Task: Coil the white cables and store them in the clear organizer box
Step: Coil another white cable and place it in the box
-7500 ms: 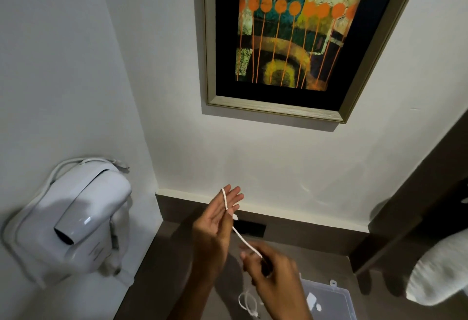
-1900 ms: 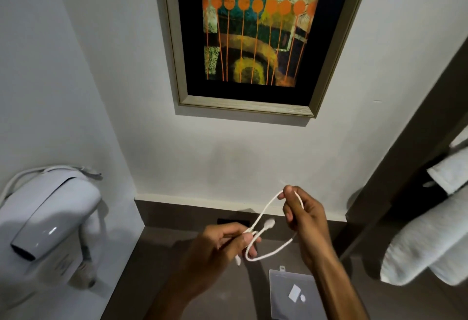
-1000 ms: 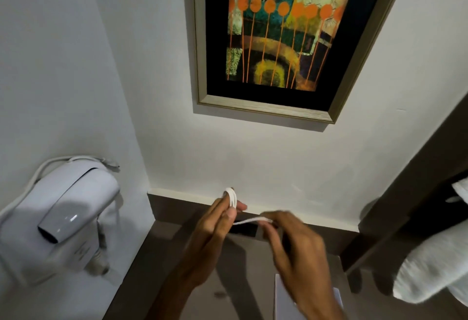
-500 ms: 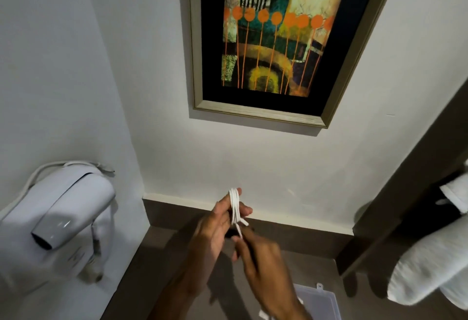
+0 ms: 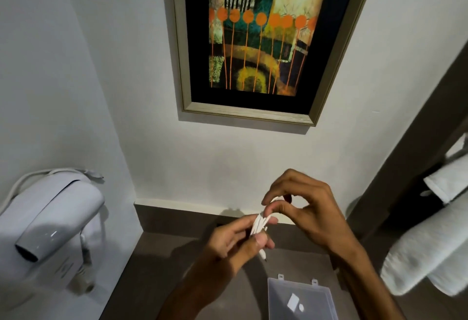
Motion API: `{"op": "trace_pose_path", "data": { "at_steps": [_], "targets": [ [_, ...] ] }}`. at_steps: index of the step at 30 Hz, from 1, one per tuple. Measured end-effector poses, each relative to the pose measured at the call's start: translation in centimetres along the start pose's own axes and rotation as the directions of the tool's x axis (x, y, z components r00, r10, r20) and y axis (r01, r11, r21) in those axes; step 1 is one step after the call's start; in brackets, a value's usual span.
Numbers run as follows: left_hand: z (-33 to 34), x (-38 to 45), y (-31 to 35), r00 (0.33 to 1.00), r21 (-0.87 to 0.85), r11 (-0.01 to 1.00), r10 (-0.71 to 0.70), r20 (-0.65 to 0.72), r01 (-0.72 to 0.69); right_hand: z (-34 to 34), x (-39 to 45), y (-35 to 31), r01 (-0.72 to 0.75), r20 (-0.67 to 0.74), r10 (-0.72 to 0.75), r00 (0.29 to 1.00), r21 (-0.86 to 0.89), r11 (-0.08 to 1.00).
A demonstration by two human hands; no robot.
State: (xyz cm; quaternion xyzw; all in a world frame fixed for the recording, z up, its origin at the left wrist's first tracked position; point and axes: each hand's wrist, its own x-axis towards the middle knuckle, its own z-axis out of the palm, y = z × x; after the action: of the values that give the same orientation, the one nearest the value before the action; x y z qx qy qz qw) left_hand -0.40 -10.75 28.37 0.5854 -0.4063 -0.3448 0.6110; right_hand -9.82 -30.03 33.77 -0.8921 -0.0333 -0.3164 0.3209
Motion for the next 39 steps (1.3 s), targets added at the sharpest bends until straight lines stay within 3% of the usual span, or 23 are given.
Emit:
{"op": "trace_pose_path", "data": {
  "at_steps": [3, 7, 11, 14, 19, 25, 28, 33, 39],
  "targets": [
    [-0.5, 0.3, 0.9, 0.998, -0.065, 0.997, 0.043, 0.035, -0.040, 0.7, 0.9, 0.7, -0.061, 0.013, 0.059, 0.998, 0.305, 0.951],
    [-0.4, 0.9, 1.0, 0.985, -0.268, 0.955, 0.151, 0.078, -0.126, 3.8, 1.0, 0.7, -0.170, 0.017, 0.205, 0.979, 0.622, 0.764],
    [-0.9, 1.7, 0.5, 0.975, -0.370, 0.909, 0.135, -0.175, -0.192, 9.0, -0.8, 0.1, -0.343, 0.105, 0.491, 0.865, 0.837, 0.426],
    [-2.1, 1.4, -0.4, 0.949, -0.287, 0.943, 0.077, -0.306, -0.169, 11.3, -2.6, 0.1, -0.308, 0.138, 0.518, 0.844, 0.916, 0.257],
    [-2.1, 1.0, -1.4, 0.860, -0.017, 0.994, 0.084, -0.503, -0.107, 11.9, -4.0, 0.5, -0.372, 0.184, 0.533, 0.825, 0.889, 0.268],
    [0.5, 1.2, -2.0, 0.733, 0.206, 0.978, 0.154, -0.663, -0.020, 12.2, -4.4, 0.4, -0.402, 0.103, 0.617, 0.780, 0.839, 0.367],
    [1.1, 1.1, -2.1, 0.723, 0.140, 0.989, 0.125, -0.680, -0.040, 12.4, -4.6, 0.2, -0.393, 0.072, 0.644, 0.762, 0.841, 0.371],
    [1.3, 1.3, -2.5, 0.722, -0.133, 0.983, -0.002, -0.691, -0.125, 12.6, -4.7, 0.3, -0.355, -0.002, 0.666, 0.746, 0.845, 0.401],
    [1.9, 1.4, -3.0, 0.655, -0.016, 0.995, 0.052, -0.754, -0.097, 13.0, -4.7, -0.1, -0.339, -0.030, 0.702, 0.711, 0.861, 0.380]
  ]
}}
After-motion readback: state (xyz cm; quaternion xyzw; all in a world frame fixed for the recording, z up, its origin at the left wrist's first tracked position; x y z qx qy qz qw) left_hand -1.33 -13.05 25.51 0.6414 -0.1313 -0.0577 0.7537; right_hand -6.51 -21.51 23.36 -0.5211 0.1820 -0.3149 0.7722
